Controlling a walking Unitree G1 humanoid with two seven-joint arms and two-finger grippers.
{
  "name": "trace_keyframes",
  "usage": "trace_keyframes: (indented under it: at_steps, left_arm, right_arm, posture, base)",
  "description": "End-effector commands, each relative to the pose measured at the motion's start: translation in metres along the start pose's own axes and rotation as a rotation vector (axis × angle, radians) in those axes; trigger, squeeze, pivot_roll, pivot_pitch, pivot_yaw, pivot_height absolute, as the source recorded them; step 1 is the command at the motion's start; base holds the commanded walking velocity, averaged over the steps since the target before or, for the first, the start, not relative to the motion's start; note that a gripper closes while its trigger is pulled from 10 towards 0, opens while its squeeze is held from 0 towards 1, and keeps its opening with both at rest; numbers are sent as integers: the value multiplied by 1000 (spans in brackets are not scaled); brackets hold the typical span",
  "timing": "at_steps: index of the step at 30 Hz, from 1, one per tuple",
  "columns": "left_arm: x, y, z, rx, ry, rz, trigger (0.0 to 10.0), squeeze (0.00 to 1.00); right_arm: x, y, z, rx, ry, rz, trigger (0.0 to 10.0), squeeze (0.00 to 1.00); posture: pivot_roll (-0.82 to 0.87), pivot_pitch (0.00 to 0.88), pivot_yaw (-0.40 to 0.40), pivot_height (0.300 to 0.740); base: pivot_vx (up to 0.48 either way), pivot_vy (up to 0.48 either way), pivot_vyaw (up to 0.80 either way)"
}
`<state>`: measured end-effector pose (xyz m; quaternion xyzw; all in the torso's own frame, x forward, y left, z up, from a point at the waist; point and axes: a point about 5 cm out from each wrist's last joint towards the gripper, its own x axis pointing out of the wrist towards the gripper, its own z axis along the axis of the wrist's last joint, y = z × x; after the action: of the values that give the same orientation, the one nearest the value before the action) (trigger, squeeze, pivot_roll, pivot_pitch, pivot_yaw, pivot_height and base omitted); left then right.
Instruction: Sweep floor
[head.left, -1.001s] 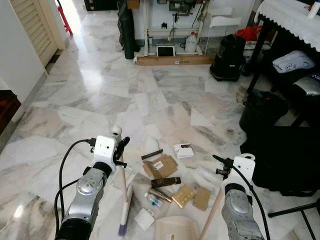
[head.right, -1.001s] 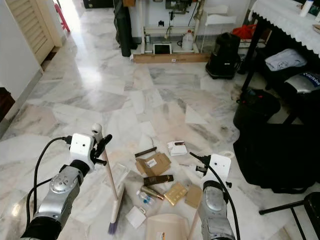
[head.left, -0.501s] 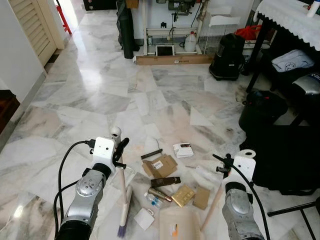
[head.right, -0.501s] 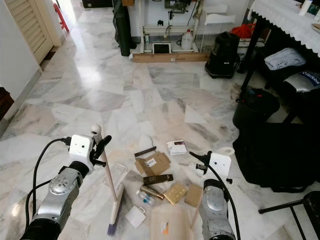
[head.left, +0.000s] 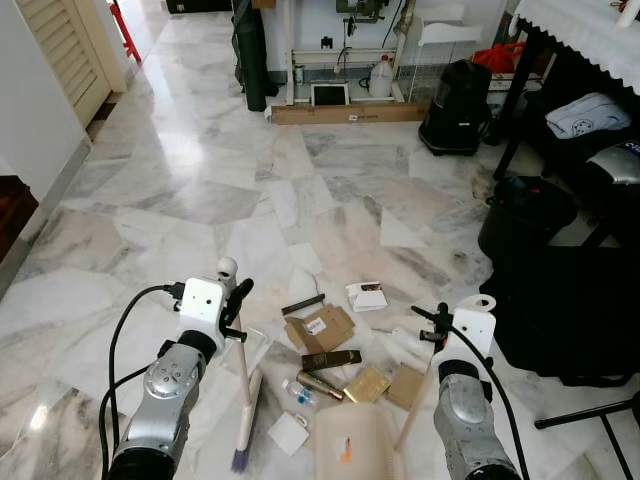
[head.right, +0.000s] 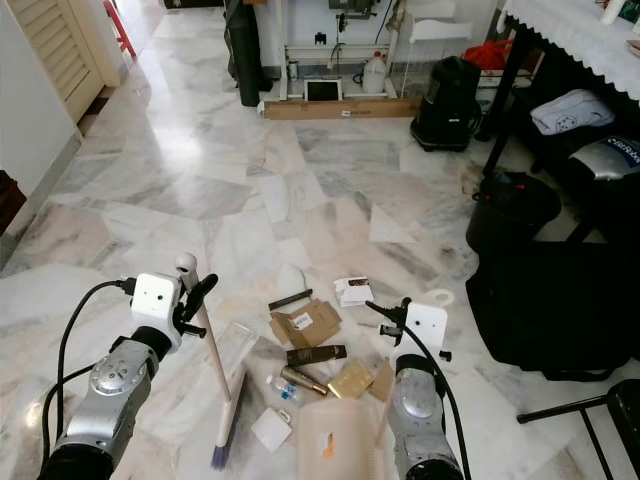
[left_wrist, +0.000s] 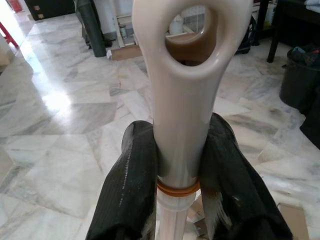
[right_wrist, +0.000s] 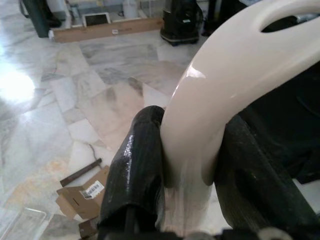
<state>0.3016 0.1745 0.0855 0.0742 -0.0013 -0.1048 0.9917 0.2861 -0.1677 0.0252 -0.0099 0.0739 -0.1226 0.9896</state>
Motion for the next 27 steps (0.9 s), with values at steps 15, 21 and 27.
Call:
trace_keyframes:
  at_steps: [15,21,27]
  left_arm:
    - [0,-2,0,-24,20,-29,10000,0]
    - [-2,-5,-6,-35,74,-85,10000,0]
    - [-11,-8,-20,-50,173,-202,10000,0]
  right_arm:
    - [0,-1,-2,-13,-14,-6,10000,0]
    - [2,-1,0,-16,-25,-5,10000,0]
    - [2,2,1,-22,-29,9,10000,0]
  posture:
    - [84,69,18,740]
    - [84,64,17,740]
    - [92,49,17,740]
  base:
    - [0,0,0]
    - [0,0,0]
    - [0,0,0]
